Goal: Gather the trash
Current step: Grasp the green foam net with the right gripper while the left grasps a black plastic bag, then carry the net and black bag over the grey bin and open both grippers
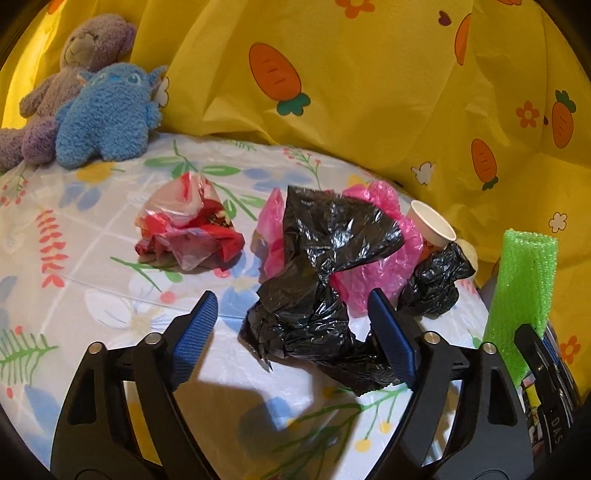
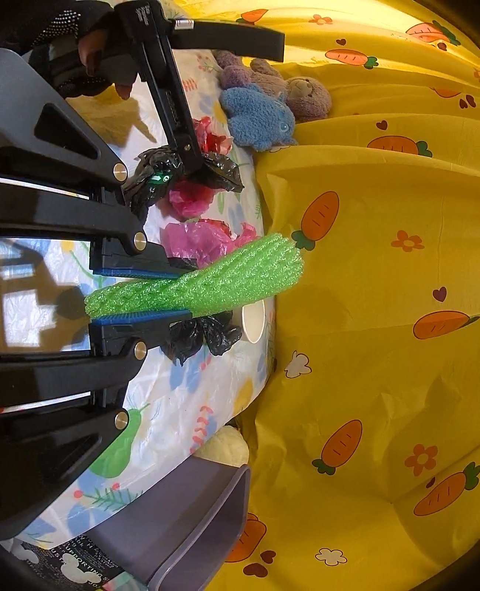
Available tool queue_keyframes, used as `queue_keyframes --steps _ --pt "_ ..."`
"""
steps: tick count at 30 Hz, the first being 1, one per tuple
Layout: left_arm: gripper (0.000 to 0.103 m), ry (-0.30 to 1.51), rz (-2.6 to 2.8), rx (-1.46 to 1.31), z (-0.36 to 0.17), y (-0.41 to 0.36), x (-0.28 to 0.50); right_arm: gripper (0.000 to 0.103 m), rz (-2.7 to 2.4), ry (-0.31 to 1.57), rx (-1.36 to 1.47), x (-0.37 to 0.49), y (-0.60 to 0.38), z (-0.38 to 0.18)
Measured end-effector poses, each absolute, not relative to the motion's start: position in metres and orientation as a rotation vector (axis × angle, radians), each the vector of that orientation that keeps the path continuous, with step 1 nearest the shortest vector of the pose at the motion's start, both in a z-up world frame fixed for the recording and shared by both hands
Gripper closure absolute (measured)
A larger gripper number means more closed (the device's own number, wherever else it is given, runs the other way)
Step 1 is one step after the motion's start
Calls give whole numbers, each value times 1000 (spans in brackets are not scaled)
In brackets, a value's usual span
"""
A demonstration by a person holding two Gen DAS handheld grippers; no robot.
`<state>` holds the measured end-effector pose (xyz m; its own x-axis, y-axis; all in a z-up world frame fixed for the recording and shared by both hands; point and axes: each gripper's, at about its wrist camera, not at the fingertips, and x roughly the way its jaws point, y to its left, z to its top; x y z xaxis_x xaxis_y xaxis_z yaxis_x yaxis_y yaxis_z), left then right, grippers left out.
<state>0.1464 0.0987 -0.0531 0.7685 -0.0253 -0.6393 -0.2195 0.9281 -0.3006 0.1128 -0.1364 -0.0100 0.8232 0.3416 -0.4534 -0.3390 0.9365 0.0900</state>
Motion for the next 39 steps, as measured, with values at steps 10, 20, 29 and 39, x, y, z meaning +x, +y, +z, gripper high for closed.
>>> queue_keyframes --steps 10,20,29,39 --pt "66 639 86 -384 -49 102 127 87 368 470 22 105 -149 -8" --pt "66 460 95 -388 5 113 72 86 361 437 48 91 -160 4" --pt "66 417 32 -368 24 86 65 86 341 404 52 77 -172 16" --pt "66 424 -71 -331 33 42 78 87 287 379 60 71 -196 23"
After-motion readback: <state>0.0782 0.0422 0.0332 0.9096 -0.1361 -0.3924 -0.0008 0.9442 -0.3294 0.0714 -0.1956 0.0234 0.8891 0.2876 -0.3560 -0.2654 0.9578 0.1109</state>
